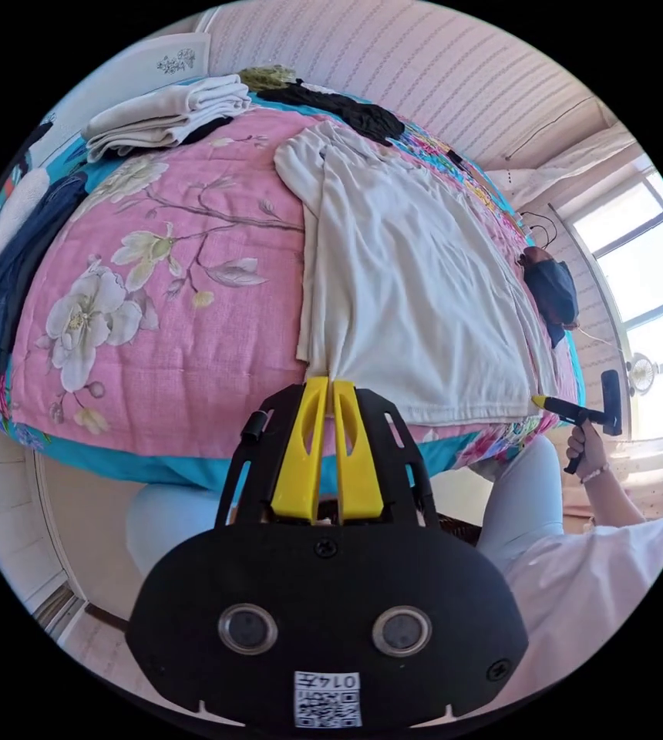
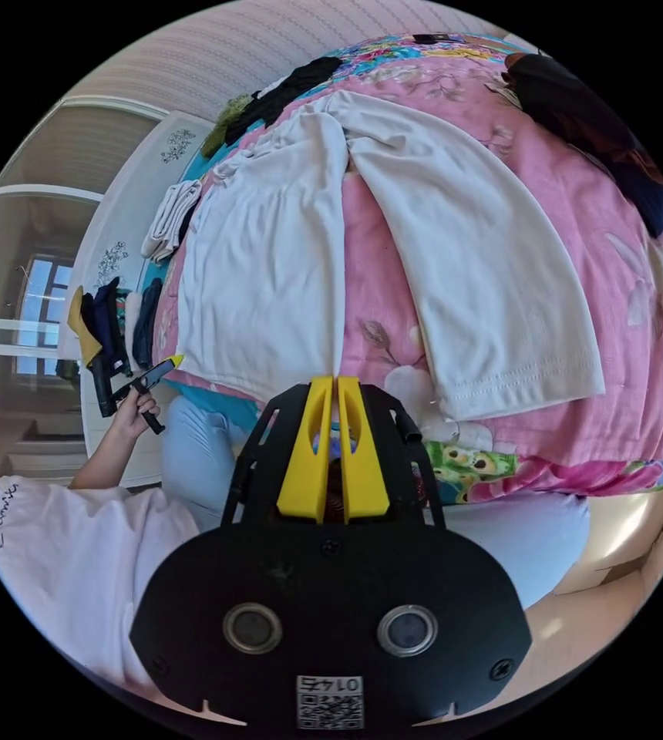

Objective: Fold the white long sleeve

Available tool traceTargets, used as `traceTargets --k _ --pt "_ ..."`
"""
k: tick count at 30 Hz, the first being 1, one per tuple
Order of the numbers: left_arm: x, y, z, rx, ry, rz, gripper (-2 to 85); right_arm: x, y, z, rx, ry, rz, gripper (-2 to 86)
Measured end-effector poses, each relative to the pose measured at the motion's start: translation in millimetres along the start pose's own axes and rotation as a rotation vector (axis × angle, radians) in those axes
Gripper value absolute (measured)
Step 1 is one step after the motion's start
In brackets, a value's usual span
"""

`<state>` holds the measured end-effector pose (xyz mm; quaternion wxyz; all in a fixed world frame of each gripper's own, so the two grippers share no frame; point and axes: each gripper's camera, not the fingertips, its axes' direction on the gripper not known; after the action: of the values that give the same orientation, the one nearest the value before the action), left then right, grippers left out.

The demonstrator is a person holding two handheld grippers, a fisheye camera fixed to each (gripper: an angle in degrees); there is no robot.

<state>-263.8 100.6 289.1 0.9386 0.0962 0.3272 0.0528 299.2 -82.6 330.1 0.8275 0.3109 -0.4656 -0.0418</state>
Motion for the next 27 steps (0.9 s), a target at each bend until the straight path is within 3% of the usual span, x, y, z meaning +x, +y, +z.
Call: traceTargets --k 7,11,18,22,27 --pt "-8 58 -21 0.002 0.025 0.084 -1.0 32 32 -71 -0.001 -0.027 -0.033 0.3" --pt "-15 84 9 -0.070 -0.053 0.117 -0.9 48 44 -79 -0.091 -0.001 -0.037 0.3" --pt "-25 107 67 -0.137 -0.062 0.070 0.3 77 59 -107 -0.080 -0.010 0.052 0.8" --pt "-17 130 62 -0.102 -0.121 0.108 1.5 91 81 -163 0.031 0.013 0.059 1.8" --pt "8 149 50 -0.072 -0.321 0.210 1.6 132 117 -242 0.270 0.064 0.187 3.6"
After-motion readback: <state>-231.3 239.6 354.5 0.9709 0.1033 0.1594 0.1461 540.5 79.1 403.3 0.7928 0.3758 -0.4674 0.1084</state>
